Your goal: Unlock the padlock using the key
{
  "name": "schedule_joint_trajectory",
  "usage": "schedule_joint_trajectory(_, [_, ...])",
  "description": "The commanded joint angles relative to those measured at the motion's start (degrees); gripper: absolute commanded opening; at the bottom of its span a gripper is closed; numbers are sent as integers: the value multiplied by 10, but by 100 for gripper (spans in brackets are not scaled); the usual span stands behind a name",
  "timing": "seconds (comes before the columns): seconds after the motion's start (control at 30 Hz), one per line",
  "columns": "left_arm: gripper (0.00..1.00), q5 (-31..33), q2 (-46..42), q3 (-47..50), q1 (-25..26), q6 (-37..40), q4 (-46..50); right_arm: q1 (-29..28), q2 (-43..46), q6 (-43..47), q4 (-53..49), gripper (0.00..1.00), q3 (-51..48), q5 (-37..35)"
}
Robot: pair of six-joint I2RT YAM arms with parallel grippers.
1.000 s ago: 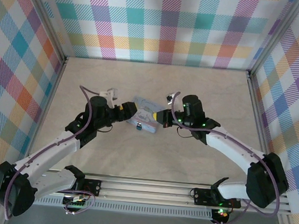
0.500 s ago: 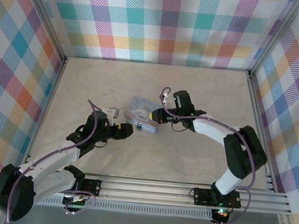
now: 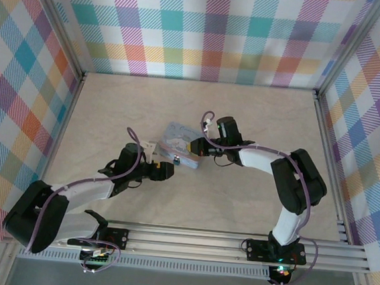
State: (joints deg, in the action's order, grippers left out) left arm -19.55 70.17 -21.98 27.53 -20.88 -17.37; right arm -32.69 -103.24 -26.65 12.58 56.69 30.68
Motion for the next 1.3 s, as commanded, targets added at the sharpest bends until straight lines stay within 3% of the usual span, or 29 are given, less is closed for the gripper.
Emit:
schedule_joint_trajectory(0.0, [77, -12, 23, 3, -1, 28, -63, 2, 1, 1, -22, 0, -24, -15])
schedule_joint_trajectory(0.73, [65, 14, 198, -59, 15, 65, -177, -2, 10, 28, -65, 0, -21, -27])
schedule_joint_trajectory(1.27, [53, 23, 262, -102, 58, 58, -186, -7, 12, 27, -66, 0, -19, -31])
